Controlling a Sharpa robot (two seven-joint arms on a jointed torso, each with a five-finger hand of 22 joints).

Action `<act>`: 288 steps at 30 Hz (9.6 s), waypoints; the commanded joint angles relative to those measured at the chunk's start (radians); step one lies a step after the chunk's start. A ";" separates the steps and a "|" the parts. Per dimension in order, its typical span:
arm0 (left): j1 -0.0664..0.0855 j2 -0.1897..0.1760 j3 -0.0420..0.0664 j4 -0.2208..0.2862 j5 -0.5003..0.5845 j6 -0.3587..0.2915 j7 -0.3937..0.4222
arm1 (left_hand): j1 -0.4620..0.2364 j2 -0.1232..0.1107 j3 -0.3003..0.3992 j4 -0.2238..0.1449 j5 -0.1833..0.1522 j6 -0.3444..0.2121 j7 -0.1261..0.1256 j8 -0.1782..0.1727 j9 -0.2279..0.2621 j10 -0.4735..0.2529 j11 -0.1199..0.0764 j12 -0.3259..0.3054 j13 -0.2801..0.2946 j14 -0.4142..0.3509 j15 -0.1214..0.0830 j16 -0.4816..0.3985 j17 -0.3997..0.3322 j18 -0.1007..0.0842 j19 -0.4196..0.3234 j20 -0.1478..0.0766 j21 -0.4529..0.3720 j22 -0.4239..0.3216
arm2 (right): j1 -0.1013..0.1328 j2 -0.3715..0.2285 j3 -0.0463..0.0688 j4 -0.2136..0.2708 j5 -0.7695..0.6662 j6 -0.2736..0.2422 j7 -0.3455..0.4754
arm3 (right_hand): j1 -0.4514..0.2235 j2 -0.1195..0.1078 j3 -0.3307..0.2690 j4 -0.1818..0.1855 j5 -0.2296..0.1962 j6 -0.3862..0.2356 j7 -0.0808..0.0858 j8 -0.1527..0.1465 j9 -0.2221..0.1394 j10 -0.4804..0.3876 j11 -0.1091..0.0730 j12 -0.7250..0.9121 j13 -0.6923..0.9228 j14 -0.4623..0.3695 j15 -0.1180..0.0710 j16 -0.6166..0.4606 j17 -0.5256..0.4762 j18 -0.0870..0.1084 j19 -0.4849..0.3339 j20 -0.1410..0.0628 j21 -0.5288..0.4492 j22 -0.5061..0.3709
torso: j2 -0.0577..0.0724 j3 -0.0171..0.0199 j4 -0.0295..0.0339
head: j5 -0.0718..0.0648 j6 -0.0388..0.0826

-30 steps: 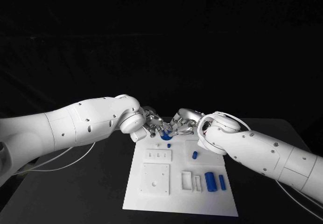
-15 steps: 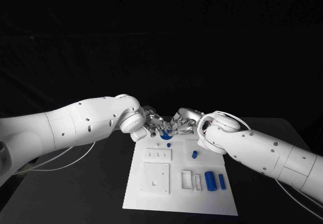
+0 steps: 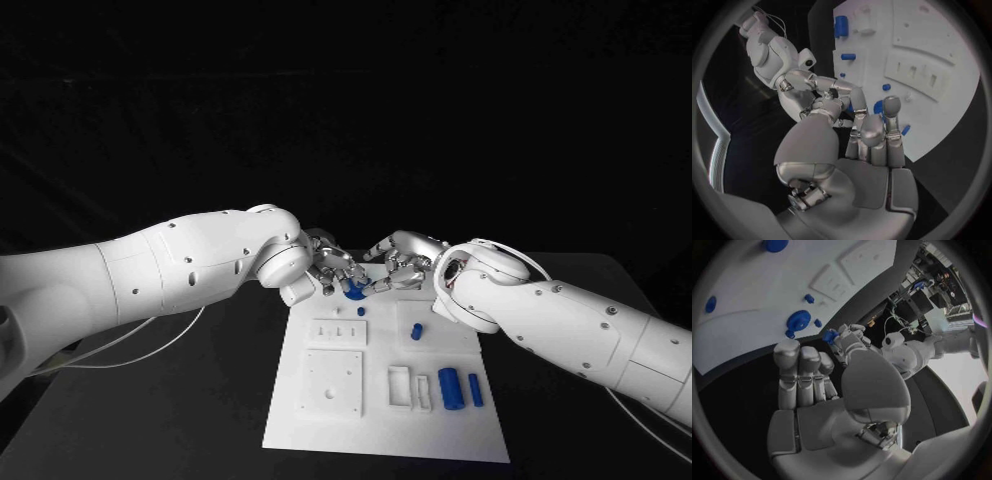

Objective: Assemble the parts on the task board

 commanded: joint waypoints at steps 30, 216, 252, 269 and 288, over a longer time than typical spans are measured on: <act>-0.039 -0.081 -0.026 0.121 -0.099 -0.050 -0.055 | -0.002 0.010 0.012 -0.011 -0.032 0.134 -0.077 -0.002 0.411 0.046 -0.013 0.118 -0.025 0.018 -0.002 0.062 0.047 -0.017 0.035 0.004 -0.045 0.067 | -0.008 -0.237 0.068 -0.011 0.335 -0.169 0.209 | -0.008 0.100 -0.117 -0.085 0.183 0.130 -0.012 0.001 0.006 -0.034 -0.011 -0.045 -0.093 0.004 -0.005 -0.070 -0.006 0.004 0.052 -0.001 -0.070 0.002 | -0.007 0.0066 -0.0024 | 0.005 -0.041; -0.121 -0.069 -0.026 0.091 -0.375 0.055 -0.086 | -0.015 -0.028 -0.135 0.152 -0.386 0.217 -0.111 0.000 0.612 0.047 -0.020 0.236 -0.170 0.024 0.010 0.123 0.099 0.014 0.068 0.050 -0.111 0.166 | -0.018 -0.196 0.071 -0.071 0.328 -0.149 0.194 | -0.019 0.106 -0.090 -0.127 0.299 0.142 -0.013 0.002 0.007 -0.047 -0.015 -0.061 -0.133 0.006 -0.008 -0.092 -0.005 0.002 0.052 -0.004 -0.082 -0.010 | -0.008 0.0072 -0.0036 | 0.000 -0.119; -0.120 -0.103 0.011 0.113 -0.322 -0.022 -0.054 | 0.005 -0.137 -0.313 0.398 -0.518 0.215 -0.102 -0.004 0.581 0.047 -0.018 0.231 -0.183 0.019 0.002 0.110 0.085 -0.004 0.071 0.024 -0.127 0.164 | -0.024 -0.196 0.071 -0.081 0.329 -0.154 0.198 | -0.023 0.107 -0.093 -0.127 0.298 0.139 -0.012 0.002 0.007 -0.047 -0.015 -0.061 -0.134 0.007 -0.008 -0.095 -0.006 0.003 0.052 -0.004 -0.085 -0.012 | -0.008 0.0074 -0.0036 | -0.003 -0.106; -0.079 -0.077 0.074 -0.075 -0.247 0.022 -0.009 | 0.037 -0.035 -0.332 0.258 -0.442 -0.003 -0.027 -0.004 0.098 0.015 0.017 0.052 -0.114 -0.055 0.017 -0.024 -0.147 -0.032 0.047 0.015 -0.210 0.154 | -0.025 -0.198 0.071 -0.082 0.330 -0.154 0.196 | -0.023 0.107 -0.093 -0.127 0.298 0.139 -0.012 0.002 0.007 -0.047 -0.015 -0.061 -0.134 0.007 -0.008 -0.095 -0.006 0.003 0.052 -0.004 -0.085 -0.012 | -0.002 0.0079 -0.0085 | 0.004 -0.093; -0.068 0.021 0.075 -0.274 -0.277 0.081 -0.012 | 0.027 -0.035 -0.346 0.252 -0.426 -0.033 0.000 0.001 -0.257 0.028 0.026 0.004 -0.038 -0.060 0.028 0.006 -0.157 -0.019 0.065 0.028 -0.238 0.167 | -0.024 -0.205 0.078 -0.068 0.325 -0.158 0.194 | -0.023 0.106 -0.092 -0.127 0.300 0.138 -0.012 0.002 0.007 -0.046 -0.015 -0.062 -0.136 0.008 -0.008 -0.095 -0.006 0.002 0.052 -0.004 -0.084 -0.012 | 0.027 0.0049 -0.0214 | 0.008 -0.075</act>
